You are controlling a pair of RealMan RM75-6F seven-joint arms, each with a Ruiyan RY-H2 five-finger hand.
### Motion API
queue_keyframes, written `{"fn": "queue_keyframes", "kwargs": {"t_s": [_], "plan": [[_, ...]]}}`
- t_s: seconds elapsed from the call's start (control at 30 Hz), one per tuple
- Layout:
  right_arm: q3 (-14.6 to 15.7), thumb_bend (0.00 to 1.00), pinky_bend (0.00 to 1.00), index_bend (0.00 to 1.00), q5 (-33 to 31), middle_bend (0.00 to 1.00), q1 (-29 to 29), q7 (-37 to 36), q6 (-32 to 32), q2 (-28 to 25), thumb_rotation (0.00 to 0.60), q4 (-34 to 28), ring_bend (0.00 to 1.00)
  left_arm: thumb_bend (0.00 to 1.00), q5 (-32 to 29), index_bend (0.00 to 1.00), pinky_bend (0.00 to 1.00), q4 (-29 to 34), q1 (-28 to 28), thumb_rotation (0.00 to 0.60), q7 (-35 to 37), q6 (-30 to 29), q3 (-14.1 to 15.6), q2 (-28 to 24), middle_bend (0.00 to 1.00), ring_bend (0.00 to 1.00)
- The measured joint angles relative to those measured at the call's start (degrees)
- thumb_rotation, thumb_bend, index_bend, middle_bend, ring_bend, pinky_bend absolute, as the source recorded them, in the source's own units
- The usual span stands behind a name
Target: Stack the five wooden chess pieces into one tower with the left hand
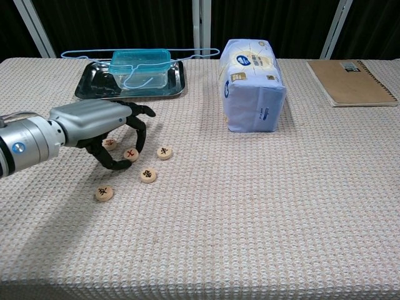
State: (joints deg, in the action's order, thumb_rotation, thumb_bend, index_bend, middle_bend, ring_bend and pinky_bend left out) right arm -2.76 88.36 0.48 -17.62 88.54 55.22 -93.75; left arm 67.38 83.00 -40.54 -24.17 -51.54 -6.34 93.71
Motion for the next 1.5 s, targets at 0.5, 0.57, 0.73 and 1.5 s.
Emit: {"fn": "queue_keyframes", "kwargs": {"t_s": [0.5, 0.57, 0.73, 1.5], "plan": [[-0.01, 0.41, 0.00, 0.00, -0.03, 0.00, 0.02, 0.18, -0.16, 0.05, 0.600, -0.08, 0.00, 0.31, -5.09, 0.48, 0.00, 3.64, -1.59, 0.600, -3.91, -0.04, -1.29, -2.94, 0.05, 0.00], [-0.02, 0.41, 0.00, 0.00, -0.03, 0.00, 0.00, 0.16, -0.12, 0.06, 0.600, -0.06, 0.00, 0.31, -7.17, 0.48, 0.00, 3.95, -1.92, 0.600, -4.70, 0.21, -1.59, -3.48, 0.05, 0.00], [-0.06, 0.41, 0.00, 0.00, -0.11, 0.00, 0.02, 0.09, -0.19, 0.05, 0.600, 0.00, 0.00, 0.31, -11.38, 0.48, 0.00, 4.47, -2.62, 0.600, -6.26, 0.70, -1.83, -5.05, 0.05, 0.00], [0.01, 0.41, 0.00, 0.00, -0.27, 0.00, 0.16, 0.70, -0.68, 0.02, 0.600, -0.17, 0.00, 0.31, -14.54, 0.48, 0.00, 4.47, -4.22, 0.600, -5.29, 0.78, 0.06, -6.09, 0.05, 0.00]]}}
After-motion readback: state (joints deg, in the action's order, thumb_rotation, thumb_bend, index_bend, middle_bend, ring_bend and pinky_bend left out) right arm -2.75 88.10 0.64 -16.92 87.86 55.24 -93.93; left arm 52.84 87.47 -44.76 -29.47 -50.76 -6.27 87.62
